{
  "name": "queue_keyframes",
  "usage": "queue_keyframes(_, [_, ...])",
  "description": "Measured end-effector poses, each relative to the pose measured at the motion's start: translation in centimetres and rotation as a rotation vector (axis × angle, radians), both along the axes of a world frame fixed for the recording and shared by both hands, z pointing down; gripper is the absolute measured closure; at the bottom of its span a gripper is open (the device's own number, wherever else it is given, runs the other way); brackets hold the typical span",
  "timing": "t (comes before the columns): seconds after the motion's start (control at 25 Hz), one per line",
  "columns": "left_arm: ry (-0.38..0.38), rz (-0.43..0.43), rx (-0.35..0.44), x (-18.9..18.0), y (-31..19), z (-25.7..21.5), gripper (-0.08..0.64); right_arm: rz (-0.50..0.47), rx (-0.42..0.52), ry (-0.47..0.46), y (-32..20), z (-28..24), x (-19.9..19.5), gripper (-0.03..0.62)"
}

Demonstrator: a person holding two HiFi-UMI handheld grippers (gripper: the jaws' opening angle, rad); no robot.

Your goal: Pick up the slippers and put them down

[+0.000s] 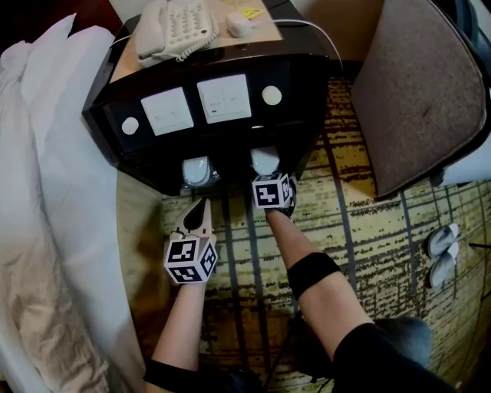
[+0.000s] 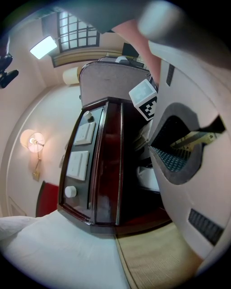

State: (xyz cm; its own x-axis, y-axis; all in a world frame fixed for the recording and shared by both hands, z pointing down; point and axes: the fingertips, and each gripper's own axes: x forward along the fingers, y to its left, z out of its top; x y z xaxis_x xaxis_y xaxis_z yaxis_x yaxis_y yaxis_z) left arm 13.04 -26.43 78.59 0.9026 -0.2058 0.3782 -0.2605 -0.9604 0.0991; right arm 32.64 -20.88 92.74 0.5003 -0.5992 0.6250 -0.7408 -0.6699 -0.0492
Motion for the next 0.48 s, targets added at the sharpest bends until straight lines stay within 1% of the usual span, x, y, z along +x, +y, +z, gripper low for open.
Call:
queue_keyframes(0.2, [0.003,0.013,0.002,0.4,0.3,0.0,0.557,-0.018,-0.001,0.002,0.2,-0.5,-0.1,0.19])
queue_keyframes(0.48, [0.004,0.054,0.016,0.7,1.2,-0.2,0.557,-0.001,0.041,0.003,0.9,-2.0,-0.4,0.196])
